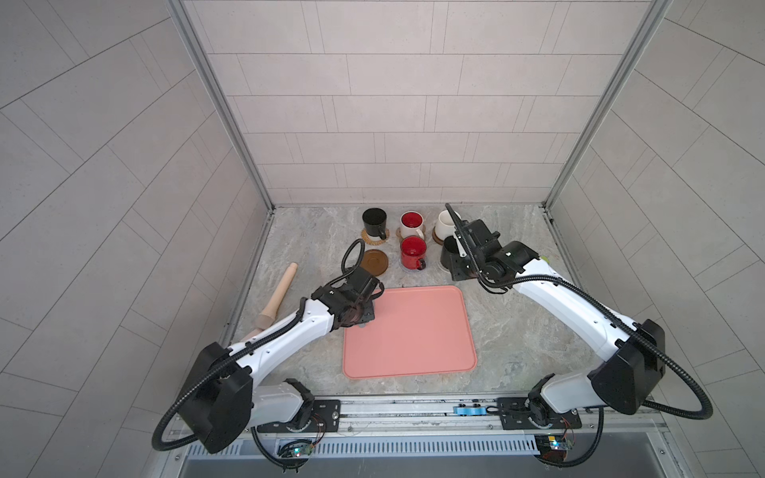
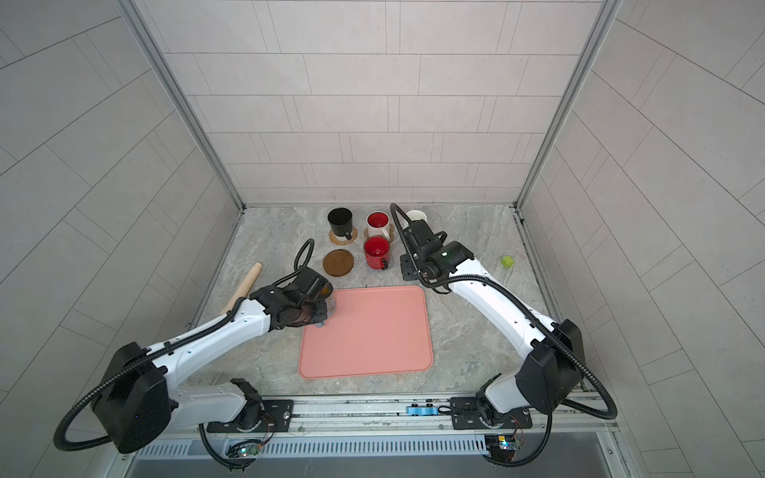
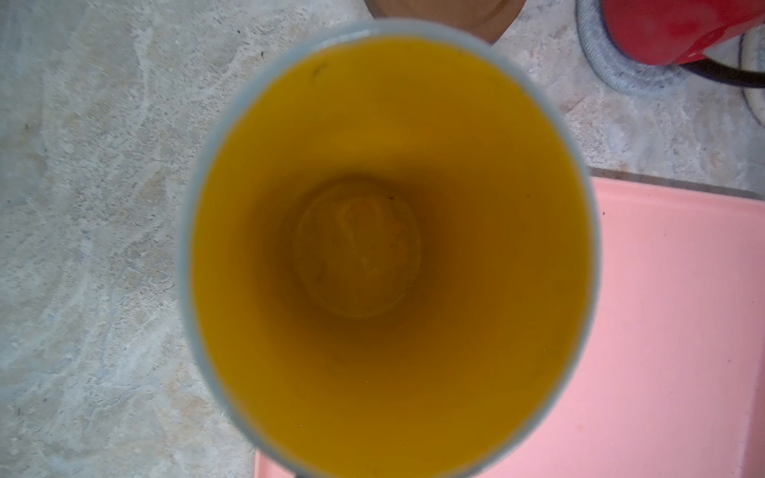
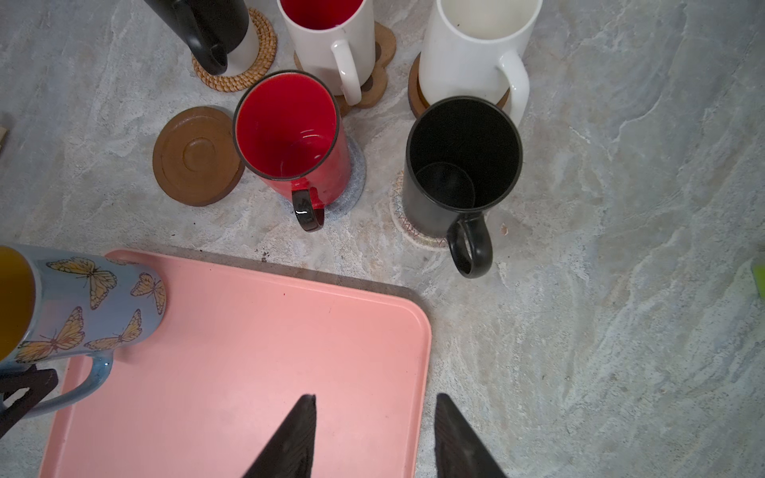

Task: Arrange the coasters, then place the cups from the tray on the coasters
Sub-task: 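Lower the open left gripper onto the butterfly mug's rim near its handle, then close the left gripper on the butterfly mug's rim and lift it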

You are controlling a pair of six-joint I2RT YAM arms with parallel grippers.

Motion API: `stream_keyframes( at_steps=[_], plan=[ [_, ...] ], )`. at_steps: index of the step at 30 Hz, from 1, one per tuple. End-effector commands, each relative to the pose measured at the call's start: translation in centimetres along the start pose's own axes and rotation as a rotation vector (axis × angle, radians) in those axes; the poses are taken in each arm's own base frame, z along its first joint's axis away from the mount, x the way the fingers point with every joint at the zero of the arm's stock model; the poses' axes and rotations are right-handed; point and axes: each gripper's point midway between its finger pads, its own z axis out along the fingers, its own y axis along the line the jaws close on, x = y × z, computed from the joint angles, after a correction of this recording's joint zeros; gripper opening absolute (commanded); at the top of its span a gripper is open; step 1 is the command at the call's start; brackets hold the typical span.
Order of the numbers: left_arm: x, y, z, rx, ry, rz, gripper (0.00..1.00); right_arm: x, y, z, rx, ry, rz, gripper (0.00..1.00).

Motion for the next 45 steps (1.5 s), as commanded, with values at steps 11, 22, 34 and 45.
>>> stream_keyframes(
  at_steps=[11,22,34,45],
  plan=[
    [-2.7,0.4,-1.7,-0.014,-0.142,0.044,0.07,0.2,-0.9,-1.2,0.020,-0.026,0.018,0.49],
    [-3.2,0.6,-1.8,-0.008,-0.194,0.042,0.05,0.3,-0.9,-1.2,0.020,-0.024,0.022,0.49],
    [-3.8,0.6,-2.2,0.012,-0.254,0.048,0.04,0.5,-1.0,-1.3,0.023,-0.027,0.029,0.49],
    [-5.1,-0.1,-3.0,0.040,-0.326,0.063,0.04,0.6,-1.2,-1.4,0.026,-0.026,0.031,0.49]
  ],
)
